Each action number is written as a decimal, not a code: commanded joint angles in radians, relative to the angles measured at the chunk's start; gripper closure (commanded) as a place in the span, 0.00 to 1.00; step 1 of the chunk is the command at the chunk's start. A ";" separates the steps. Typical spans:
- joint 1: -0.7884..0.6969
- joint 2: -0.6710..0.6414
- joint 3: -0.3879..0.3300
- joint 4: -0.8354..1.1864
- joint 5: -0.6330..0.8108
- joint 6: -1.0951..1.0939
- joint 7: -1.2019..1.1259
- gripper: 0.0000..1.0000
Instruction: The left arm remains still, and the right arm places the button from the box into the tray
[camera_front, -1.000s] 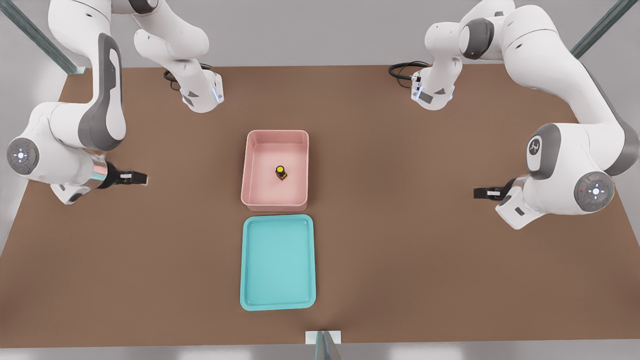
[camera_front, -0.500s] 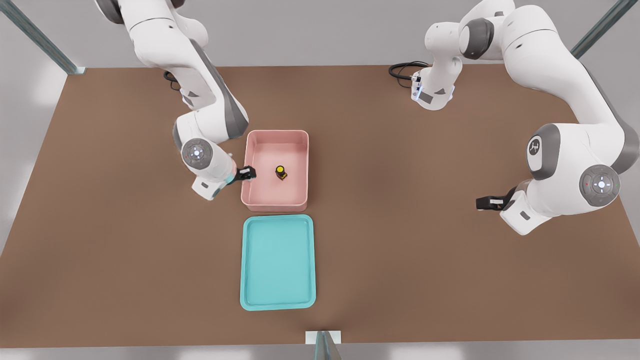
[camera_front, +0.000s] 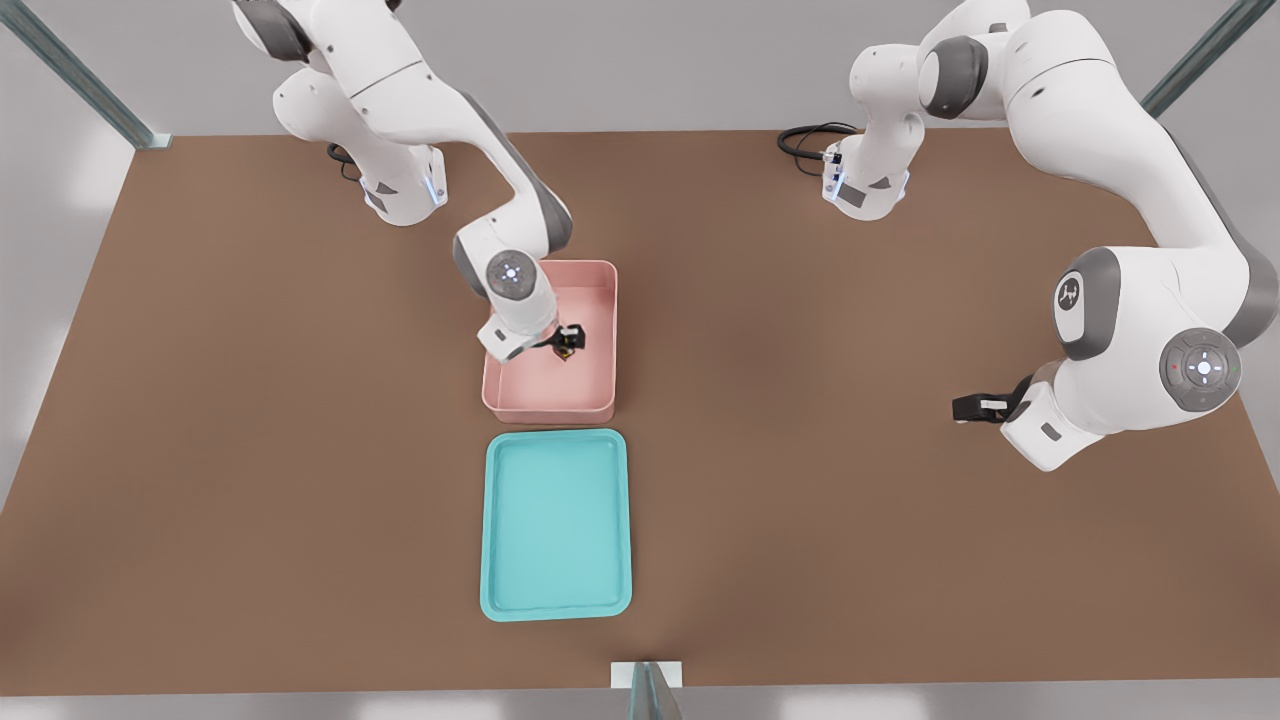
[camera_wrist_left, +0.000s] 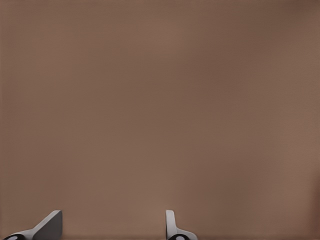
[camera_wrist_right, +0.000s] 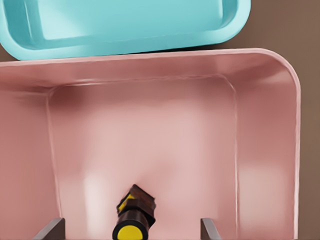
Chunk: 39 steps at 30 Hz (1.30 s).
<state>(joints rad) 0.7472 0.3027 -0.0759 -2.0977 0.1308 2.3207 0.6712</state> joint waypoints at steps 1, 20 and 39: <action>0.008 0.012 -0.001 -0.011 0.001 0.120 0.403 0.00; 0.096 0.062 -0.001 -0.108 0.012 0.229 0.472 0.00; 0.093 0.056 -0.004 -0.146 0.013 0.270 0.504 0.58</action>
<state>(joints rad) 0.8407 0.3591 -0.0794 -2.2446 0.1473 2.5860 1.0945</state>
